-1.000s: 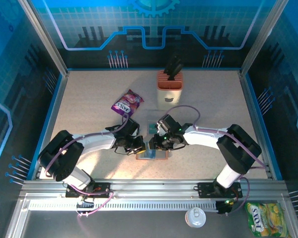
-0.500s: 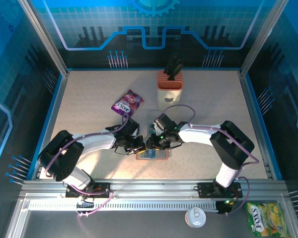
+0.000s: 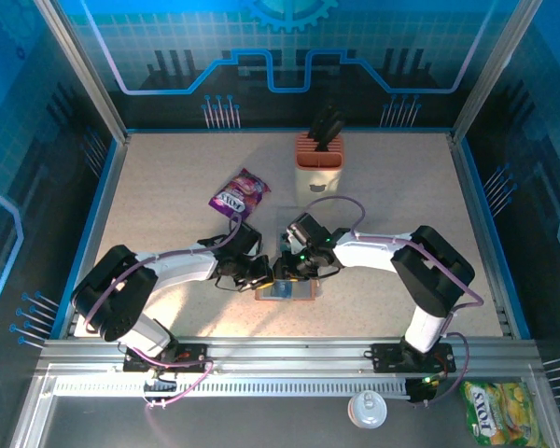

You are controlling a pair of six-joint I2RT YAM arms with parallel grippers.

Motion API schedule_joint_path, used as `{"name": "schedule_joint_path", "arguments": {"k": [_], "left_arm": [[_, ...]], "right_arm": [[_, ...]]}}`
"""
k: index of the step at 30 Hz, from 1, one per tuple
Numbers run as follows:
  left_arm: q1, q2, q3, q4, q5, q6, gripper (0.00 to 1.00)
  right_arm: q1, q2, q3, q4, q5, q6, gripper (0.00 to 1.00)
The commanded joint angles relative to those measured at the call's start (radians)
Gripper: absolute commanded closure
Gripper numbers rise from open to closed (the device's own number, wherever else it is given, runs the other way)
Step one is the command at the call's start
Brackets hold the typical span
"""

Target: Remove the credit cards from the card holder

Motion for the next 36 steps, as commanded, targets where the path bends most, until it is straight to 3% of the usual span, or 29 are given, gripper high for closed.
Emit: {"name": "schedule_joint_path", "arguments": {"k": [1,22,36], "left_arm": [[0.003,-0.013,0.014,-0.032,-0.012,0.007,0.93],[0.005,-0.015,0.000,-0.022,-0.011,0.007,0.93],[0.009,-0.014,-0.005,-0.016,-0.008,0.007,0.93]], "right_arm": [[0.009,-0.052,-0.013,0.023,-0.010,-0.006,0.69],[0.014,-0.001,-0.016,-0.069,0.059,-0.027,0.68],[0.014,0.012,-0.009,-0.003,0.014,-0.013,0.68]]}}
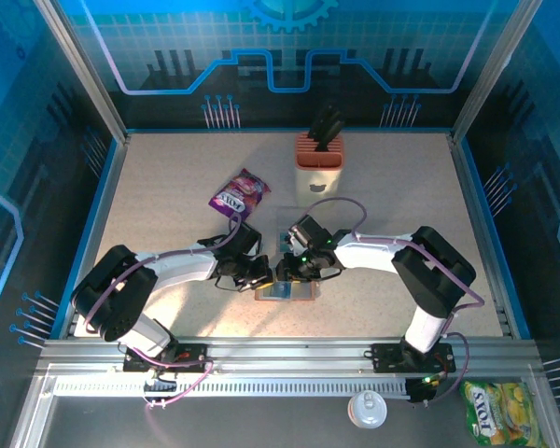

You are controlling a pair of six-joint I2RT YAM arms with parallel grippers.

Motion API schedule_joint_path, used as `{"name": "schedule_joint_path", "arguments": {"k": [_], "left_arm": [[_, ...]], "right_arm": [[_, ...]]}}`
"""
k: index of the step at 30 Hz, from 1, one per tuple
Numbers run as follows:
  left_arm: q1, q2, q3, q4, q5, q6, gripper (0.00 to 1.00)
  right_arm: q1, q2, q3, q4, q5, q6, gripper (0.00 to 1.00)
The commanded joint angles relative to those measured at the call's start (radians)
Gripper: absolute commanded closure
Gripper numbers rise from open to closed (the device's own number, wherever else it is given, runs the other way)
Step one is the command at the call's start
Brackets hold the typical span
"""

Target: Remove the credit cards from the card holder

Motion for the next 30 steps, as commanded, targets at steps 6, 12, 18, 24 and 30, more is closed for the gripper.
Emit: {"name": "schedule_joint_path", "arguments": {"k": [6,12,18,24,30], "left_arm": [[0.008,-0.014,-0.012,-0.004,-0.005,0.002,0.93],[0.008,-0.013,-0.014,-0.001,-0.004,0.000,0.93],[0.008,-0.016,-0.020,0.004,-0.006,-0.001,0.93],[0.008,-0.016,-0.020,0.002,-0.008,0.001,0.93],[0.009,-0.006,-0.020,-0.001,-0.010,0.004,0.93]], "right_arm": [[0.014,0.001,0.001,0.033,-0.023,-0.008,0.68],[0.012,-0.012,-0.002,0.048,-0.030,-0.007,0.68],[0.011,-0.052,-0.024,0.071,-0.028,-0.005,0.68],[0.003,-0.094,-0.056,0.040,-0.001,0.001,0.68],[-0.007,-0.092,-0.069,-0.011,0.022,0.003,0.68]]}}
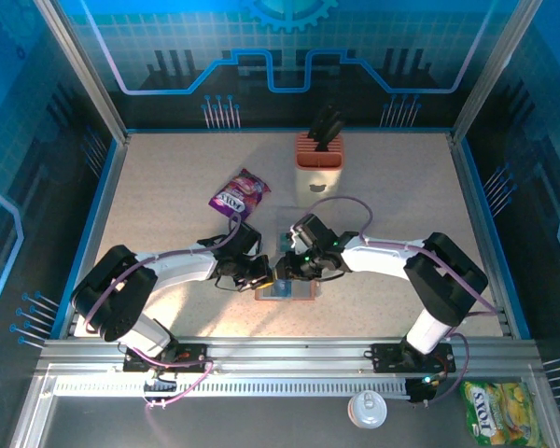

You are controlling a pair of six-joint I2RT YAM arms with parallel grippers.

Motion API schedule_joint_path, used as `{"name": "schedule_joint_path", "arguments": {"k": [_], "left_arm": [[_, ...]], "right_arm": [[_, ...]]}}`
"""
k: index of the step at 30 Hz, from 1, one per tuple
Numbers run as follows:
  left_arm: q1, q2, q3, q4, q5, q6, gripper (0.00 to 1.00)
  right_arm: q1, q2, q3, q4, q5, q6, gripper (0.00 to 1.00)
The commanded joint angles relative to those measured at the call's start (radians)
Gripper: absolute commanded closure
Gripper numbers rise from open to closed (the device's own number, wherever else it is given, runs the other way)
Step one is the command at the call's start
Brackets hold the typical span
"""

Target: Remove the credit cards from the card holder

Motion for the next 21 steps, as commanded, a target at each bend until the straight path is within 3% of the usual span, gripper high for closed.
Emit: {"name": "schedule_joint_path", "arguments": {"k": [1,21], "left_arm": [[0.008,-0.004,-0.018,-0.006,-0.011,0.005,0.93],[0.007,0.019,0.004,-0.030,-0.015,0.009,0.95]], "right_arm": [[-0.006,-0.011,-0.023,-0.042,0.021,0.004,0.68],[-0.013,-0.005,-0.023,-0.059,0.024,0.004,0.67]]}}
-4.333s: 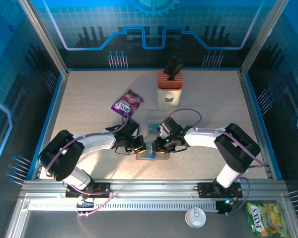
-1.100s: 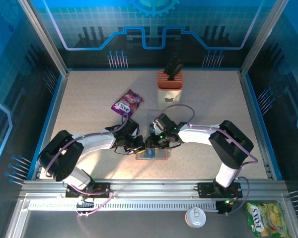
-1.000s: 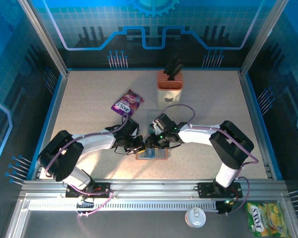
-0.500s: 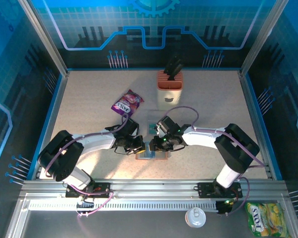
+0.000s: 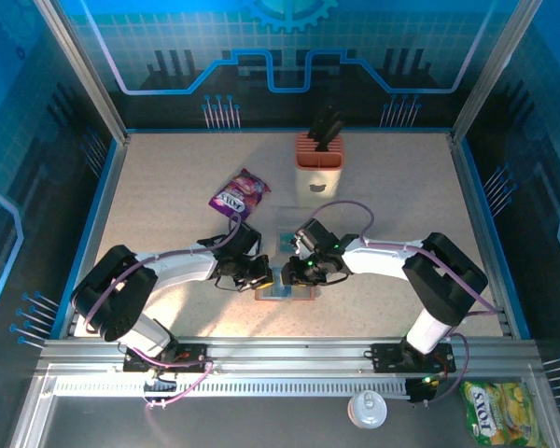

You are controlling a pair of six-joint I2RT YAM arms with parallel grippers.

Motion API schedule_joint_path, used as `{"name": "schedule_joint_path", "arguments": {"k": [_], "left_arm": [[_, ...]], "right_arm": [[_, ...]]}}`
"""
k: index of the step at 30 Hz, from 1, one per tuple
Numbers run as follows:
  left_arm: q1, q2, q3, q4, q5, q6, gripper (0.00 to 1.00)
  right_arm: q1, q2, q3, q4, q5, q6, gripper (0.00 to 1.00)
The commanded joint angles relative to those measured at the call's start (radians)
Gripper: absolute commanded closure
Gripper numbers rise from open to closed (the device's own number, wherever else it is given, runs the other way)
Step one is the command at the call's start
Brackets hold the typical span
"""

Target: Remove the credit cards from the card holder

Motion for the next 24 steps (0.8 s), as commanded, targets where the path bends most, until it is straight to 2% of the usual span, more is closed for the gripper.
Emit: {"name": "schedule_joint_path", "arguments": {"k": [1,24], "left_arm": [[0.007,0.018,0.003,-0.028,-0.015,0.008,0.95],[0.008,0.023,-0.001,-0.024,-0.013,0.004,0.95]], "right_arm": [[-0.010,-0.006,0.000,-0.030,0.016,0.000,0.67],[-0.014,0.043,0.001,0.008,-0.036,0.019,0.67]]}}
